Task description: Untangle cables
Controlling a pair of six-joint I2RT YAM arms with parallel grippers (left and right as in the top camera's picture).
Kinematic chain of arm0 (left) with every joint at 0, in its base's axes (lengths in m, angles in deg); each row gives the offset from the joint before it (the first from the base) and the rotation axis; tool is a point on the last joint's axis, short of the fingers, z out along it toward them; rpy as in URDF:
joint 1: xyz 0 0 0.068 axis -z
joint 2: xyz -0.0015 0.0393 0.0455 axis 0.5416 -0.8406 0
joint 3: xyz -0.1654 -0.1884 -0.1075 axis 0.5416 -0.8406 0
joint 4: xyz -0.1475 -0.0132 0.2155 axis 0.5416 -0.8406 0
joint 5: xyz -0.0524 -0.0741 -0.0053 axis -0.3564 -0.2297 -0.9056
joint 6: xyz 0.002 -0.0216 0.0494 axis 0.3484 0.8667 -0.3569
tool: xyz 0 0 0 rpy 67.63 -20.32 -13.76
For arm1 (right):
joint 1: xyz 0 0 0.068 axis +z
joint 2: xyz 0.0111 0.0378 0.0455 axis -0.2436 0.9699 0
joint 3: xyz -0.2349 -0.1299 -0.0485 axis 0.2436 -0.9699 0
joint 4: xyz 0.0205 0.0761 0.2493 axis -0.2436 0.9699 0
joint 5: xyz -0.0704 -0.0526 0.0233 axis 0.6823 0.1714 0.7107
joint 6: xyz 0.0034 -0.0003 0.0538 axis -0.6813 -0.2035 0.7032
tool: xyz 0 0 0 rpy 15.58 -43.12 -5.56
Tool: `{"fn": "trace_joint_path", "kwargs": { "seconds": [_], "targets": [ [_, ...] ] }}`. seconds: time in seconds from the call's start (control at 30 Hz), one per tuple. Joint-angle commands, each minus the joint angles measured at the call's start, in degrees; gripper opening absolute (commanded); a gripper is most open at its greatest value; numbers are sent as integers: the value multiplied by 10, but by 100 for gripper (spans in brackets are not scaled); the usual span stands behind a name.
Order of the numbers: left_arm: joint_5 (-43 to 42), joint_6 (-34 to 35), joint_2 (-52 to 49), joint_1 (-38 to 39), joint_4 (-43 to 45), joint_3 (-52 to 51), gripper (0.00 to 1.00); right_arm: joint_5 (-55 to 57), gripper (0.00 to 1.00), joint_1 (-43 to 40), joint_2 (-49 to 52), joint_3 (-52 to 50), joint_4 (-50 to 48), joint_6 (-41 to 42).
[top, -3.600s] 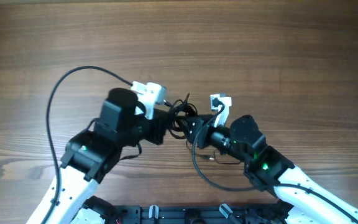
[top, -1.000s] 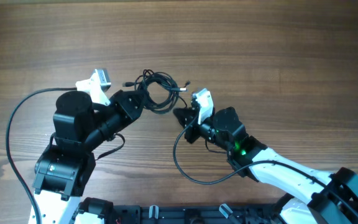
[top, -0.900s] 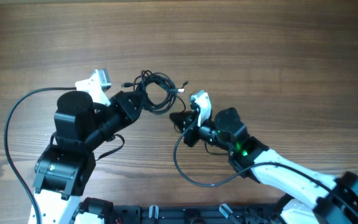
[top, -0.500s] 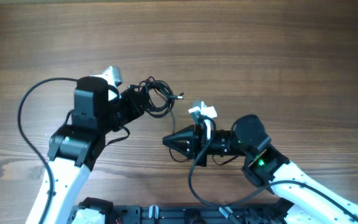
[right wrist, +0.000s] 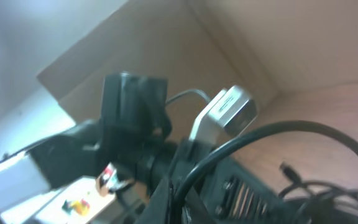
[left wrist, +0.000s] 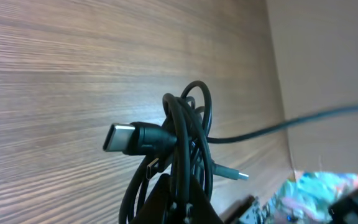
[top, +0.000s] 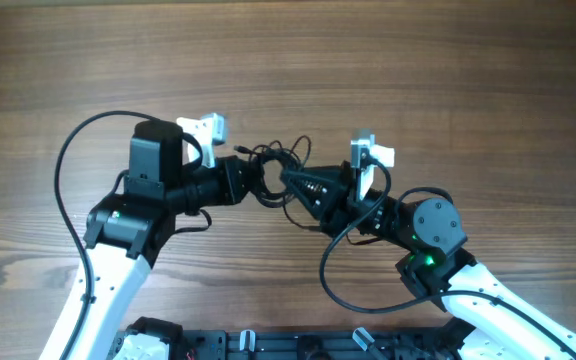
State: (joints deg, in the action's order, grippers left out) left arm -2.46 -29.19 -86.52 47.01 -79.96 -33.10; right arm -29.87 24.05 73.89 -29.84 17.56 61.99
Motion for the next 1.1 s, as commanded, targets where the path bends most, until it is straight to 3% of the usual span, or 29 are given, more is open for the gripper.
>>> {"fn": "trace_joint_path", "kwargs": {
  "seconds": [0.0, 0.2, 0.47, 0.7, 0.93, 1.07],
  "targets": [
    [-47, -21, -2, 17, 2, 10, 4, 71, 4, -2, 21, 2, -16, 17],
    [-94, -18, -2, 30, 2, 10, 4, 112, 5, -2, 57, 2, -102, 17],
    [-109, 36, -2, 29, 2, 10, 4, 254, 4, -2, 123, 2, -117, 13],
    [-109, 116, -2, 29, 2, 10, 4, 336, 4, -2, 136, 3, -144, -52],
    [-82, 194, -2, 29, 2, 10, 4, 343, 4, -1, 136, 3, -144, -118],
    [-49, 274, -2, 28, 3, 10, 4, 305, 4, -1, 136, 3, -135, -138]
  ]
}}
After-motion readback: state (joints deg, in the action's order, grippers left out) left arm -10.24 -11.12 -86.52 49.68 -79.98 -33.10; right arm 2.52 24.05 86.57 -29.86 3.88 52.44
